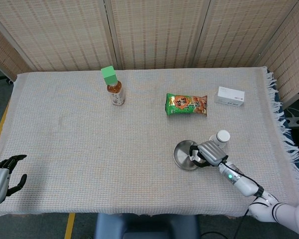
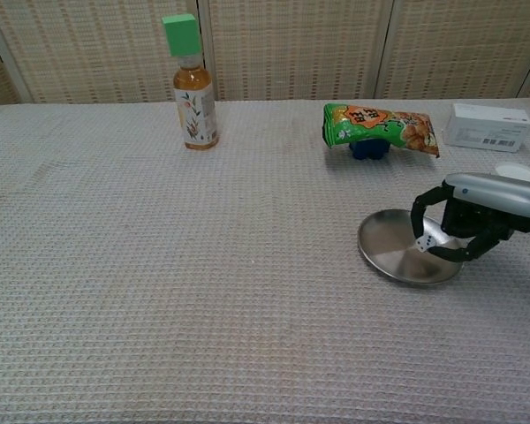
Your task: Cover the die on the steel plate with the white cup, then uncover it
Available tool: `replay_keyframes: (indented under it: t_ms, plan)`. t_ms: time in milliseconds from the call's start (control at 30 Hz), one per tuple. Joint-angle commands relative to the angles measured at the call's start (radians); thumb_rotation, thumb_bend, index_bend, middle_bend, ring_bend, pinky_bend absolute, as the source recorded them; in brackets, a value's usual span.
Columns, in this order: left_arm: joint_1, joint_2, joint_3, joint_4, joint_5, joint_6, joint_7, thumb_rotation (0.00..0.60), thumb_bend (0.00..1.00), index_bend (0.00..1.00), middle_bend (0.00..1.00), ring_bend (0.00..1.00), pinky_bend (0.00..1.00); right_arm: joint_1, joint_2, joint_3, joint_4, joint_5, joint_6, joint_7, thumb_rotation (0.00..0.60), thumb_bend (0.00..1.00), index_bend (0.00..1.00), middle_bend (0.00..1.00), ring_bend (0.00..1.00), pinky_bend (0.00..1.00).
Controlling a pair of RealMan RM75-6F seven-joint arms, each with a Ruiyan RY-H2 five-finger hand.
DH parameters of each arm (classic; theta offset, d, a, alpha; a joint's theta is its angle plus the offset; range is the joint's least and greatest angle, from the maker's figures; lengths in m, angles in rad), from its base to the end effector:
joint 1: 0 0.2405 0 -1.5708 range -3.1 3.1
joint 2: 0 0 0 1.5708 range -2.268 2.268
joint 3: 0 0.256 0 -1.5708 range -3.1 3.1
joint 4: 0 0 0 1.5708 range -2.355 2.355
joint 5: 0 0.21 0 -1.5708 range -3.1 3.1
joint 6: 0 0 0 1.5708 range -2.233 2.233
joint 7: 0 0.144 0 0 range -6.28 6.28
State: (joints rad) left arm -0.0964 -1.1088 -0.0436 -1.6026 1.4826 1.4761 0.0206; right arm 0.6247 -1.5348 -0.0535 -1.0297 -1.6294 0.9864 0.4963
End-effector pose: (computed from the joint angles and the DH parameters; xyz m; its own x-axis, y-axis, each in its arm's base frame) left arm -0.3148 0.1836 0.1624 0.4307 0.0111 0.9024 0.9025 -0.0013 -0.4307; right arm -0.2689 -0.3249 -0.0027 0.3459 -0.4378 0.8299 -0.9020 -0.3988 0.1656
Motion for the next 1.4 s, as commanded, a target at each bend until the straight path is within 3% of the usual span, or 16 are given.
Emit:
replay_keyframes:
  t_ms: [33,300,433,500,600,667,767,833,1000,1300,1400]
  plan:
    - [0.000,0.000,0.000,0.000,-0.001,-0.001,0.000,0.600,0.40,0.24,0.27,0.32,0.40,-0.001,0.005,-0.003,-0.005,-0.003,0.006,0.001,0.600,0.19,0.39,0.99,0.84,0.98]
    - [-0.003,-0.001,0.002,0.000,0.000,-0.007,0.005,0.600,0.40,0.24,0.27,0.32,0.40,-0.015,0.030,-0.004,-0.029,-0.015,0.067,-0.007,0.600,0.12,0.16,0.99,0.84,0.98]
    - [-0.004,-0.002,0.001,-0.001,-0.001,-0.009,0.005,0.600,0.40,0.24,0.27,0.32,0.40,-0.051,0.028,0.018,-0.016,-0.020,0.171,-0.117,0.600,0.12,0.20,0.99,0.79,0.96]
    - [-0.003,-0.002,0.002,0.000,-0.001,-0.009,0.003,0.600,0.40,0.24,0.27,0.32,0.40,-0.078,0.013,0.041,0.002,-0.015,0.242,-0.221,0.600,0.11,0.22,0.94,0.71,0.93]
    - [-0.003,-0.001,0.002,-0.001,0.001,-0.008,0.002,0.600,0.40,0.24,0.27,0.32,0.40,-0.108,-0.003,0.075,0.011,0.000,0.322,-0.349,0.600,0.11,0.25,0.62,0.41,0.70]
    - [-0.003,-0.001,0.003,-0.002,0.002,-0.008,0.003,0.600,0.40,0.24,0.27,0.32,0.40,-0.118,-0.007,0.100,0.006,0.021,0.347,-0.396,0.600,0.11,0.25,0.45,0.22,0.42]
    - [-0.003,-0.001,0.002,-0.002,0.002,-0.008,0.004,0.600,0.40,0.24,0.27,0.32,0.40,-0.120,0.022,0.122,-0.040,0.069,0.306,-0.420,0.600,0.10,0.23,0.30,0.07,0.18]
    - [-0.003,-0.001,0.003,-0.002,0.002,-0.009,0.005,0.600,0.40,0.24,0.27,0.32,0.40,-0.113,0.044,0.133,-0.064,0.093,0.273,-0.425,0.600,0.10,0.20,0.24,0.02,0.12]
    - [-0.006,-0.002,0.004,-0.003,0.003,-0.014,0.010,0.600,0.40,0.24,0.27,0.32,0.40,-0.090,0.083,0.154,-0.096,0.155,0.169,-0.425,0.600,0.08,0.14,0.20,0.00,0.11]
    - [-0.007,-0.003,0.004,-0.003,-0.001,-0.017,0.011,0.600,0.40,0.24,0.27,0.32,0.40,-0.066,0.103,0.164,-0.089,0.230,0.036,-0.403,0.600,0.07,0.15,0.20,0.00,0.11]
    - [-0.007,-0.003,0.004,-0.003,0.000,-0.017,0.011,0.600,0.40,0.24,0.27,0.32,0.40,-0.060,0.089,0.167,-0.058,0.245,0.011,-0.398,0.600,0.07,0.17,0.20,0.00,0.17]
